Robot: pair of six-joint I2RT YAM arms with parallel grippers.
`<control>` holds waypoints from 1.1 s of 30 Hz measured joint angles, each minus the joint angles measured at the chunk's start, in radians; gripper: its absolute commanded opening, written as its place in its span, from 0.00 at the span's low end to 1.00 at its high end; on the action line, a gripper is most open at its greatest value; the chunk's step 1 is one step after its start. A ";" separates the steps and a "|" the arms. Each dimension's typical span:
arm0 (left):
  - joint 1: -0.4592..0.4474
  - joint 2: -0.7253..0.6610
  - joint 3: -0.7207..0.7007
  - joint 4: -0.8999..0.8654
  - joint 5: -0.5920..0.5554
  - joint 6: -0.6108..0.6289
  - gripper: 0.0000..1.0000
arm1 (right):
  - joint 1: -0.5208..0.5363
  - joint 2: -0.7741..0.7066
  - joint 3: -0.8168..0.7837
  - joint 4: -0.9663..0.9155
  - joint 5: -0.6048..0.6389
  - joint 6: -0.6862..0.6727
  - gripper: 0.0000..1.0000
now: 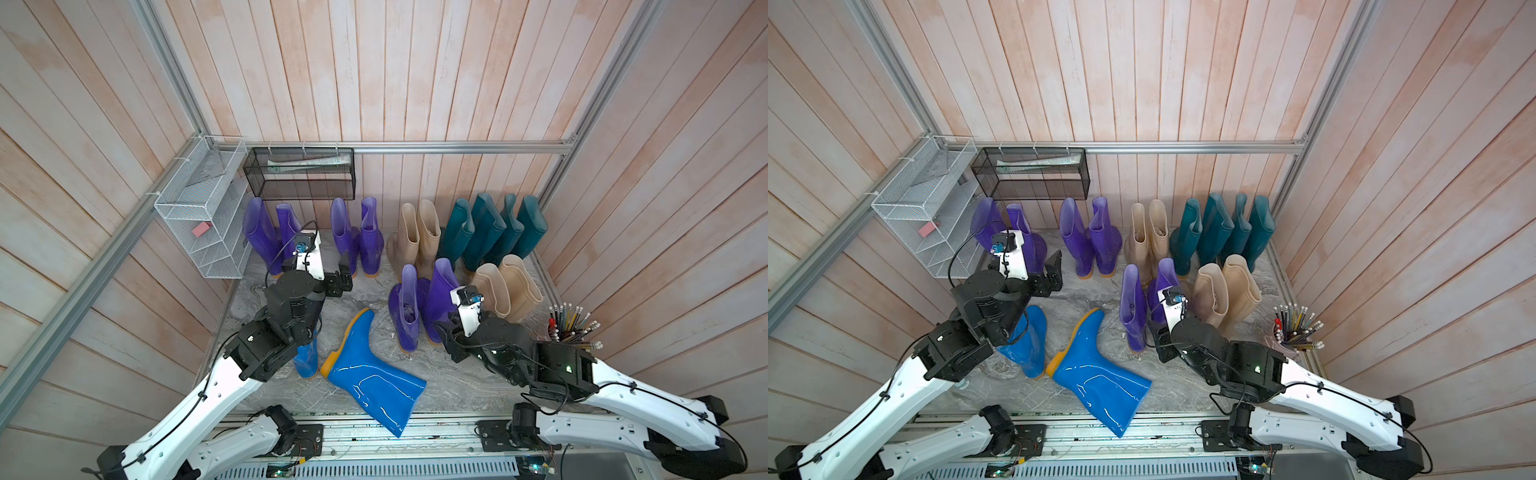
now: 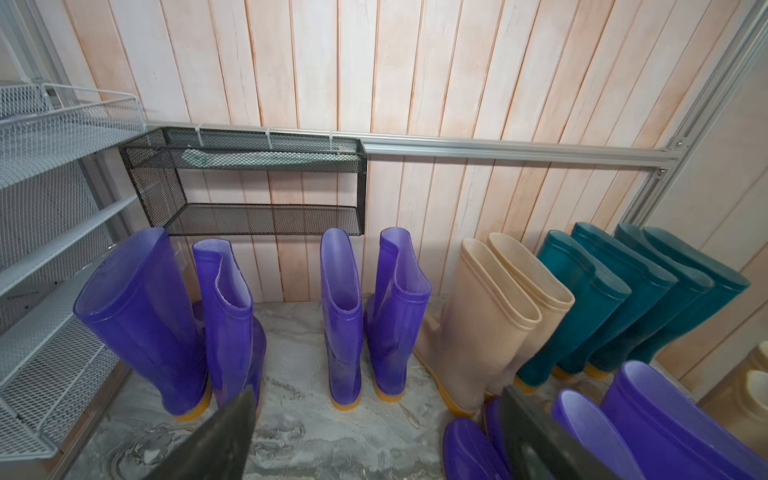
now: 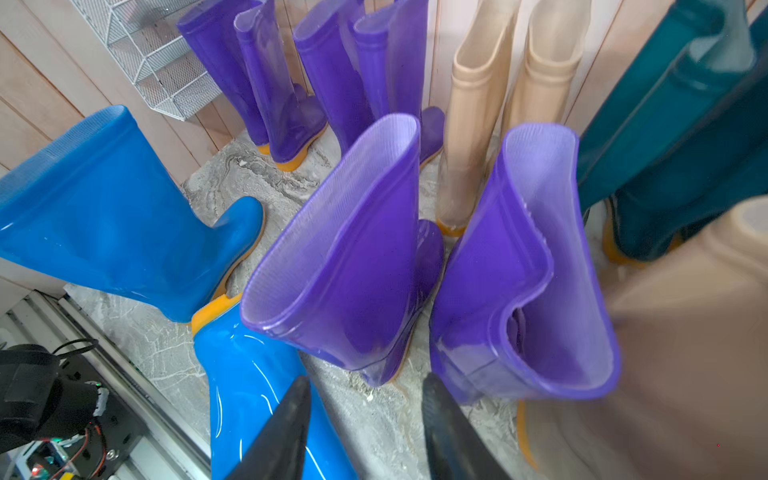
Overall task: Match and arrange rain boots in pairs
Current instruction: Adjust the rain boot at the center of the board.
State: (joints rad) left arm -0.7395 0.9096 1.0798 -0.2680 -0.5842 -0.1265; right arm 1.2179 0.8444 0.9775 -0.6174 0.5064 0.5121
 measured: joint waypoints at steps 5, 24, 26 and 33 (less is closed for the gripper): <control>0.000 -0.081 -0.129 0.087 -0.018 -0.001 0.94 | 0.014 -0.071 -0.148 0.020 -0.064 0.098 0.33; 0.001 -0.217 -0.176 0.028 -0.072 -0.135 0.94 | 0.013 0.142 -0.610 0.478 -0.483 0.221 0.68; 0.001 -0.220 -0.188 0.027 -0.075 -0.140 0.94 | 0.005 0.151 -0.623 0.500 -0.498 0.220 0.68; 0.001 -0.196 -0.203 0.021 -0.075 -0.141 0.94 | -0.028 0.195 -0.645 0.536 -0.511 0.216 0.10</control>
State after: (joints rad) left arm -0.7383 0.7139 0.8764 -0.2470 -0.6590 -0.2676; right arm 1.1900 1.0389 0.3321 -0.0818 -0.0048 0.7280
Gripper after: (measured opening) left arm 0.941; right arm 0.271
